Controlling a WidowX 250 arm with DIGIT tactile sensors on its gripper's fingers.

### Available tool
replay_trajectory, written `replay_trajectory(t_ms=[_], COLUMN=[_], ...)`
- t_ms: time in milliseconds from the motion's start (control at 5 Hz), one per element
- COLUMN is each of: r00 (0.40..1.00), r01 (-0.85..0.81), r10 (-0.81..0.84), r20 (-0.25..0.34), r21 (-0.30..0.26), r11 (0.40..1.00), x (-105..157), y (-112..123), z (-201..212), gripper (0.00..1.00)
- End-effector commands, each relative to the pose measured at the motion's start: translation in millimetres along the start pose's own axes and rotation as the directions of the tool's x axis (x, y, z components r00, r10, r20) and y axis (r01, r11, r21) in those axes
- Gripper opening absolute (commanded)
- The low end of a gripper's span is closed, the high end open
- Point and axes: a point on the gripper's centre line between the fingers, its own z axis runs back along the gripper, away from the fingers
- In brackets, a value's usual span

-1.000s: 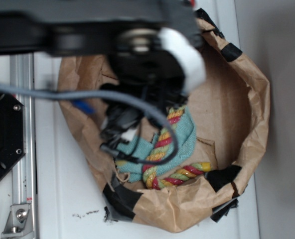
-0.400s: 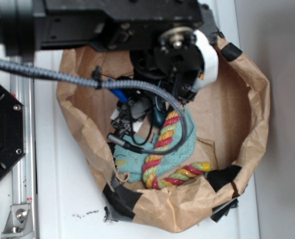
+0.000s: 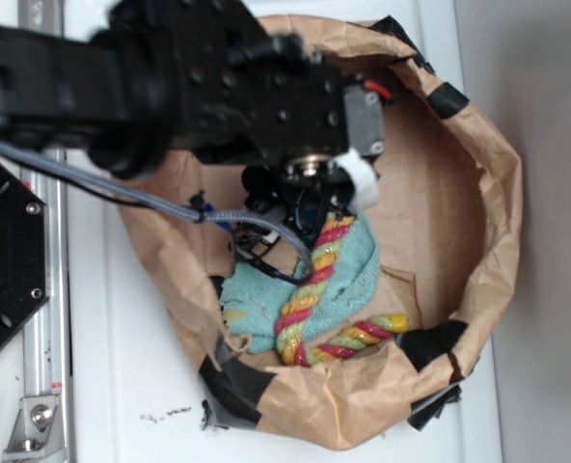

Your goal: Grab the plastic pickle.

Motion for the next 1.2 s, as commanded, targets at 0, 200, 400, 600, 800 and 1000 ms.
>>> replay_trajectory(t_ms=[0,200,400,600,800,1000], r00=[0.99,0.993,0.999,0.99,0.972,0.941], r01=[0.142,0.107,0.003,-0.128,-0.226,-0.34], r10=[-0.141,-0.106,-0.002,0.13,0.231,0.339], r20=[0.031,0.052,0.042,0.06,0.049,-0.017], r21=[-0.035,-0.019,-0.022,-0.047,-0.09,-0.03], r11=[0.989,0.994,1.0,0.991,0.97,0.94], x=[16,14,20,20,25,36], y=[-26,-18,0,15,9,-10], z=[-32,-18,14,63,113,135], gripper=[0.0,0.0,0.0,0.0,0.0,0.0])
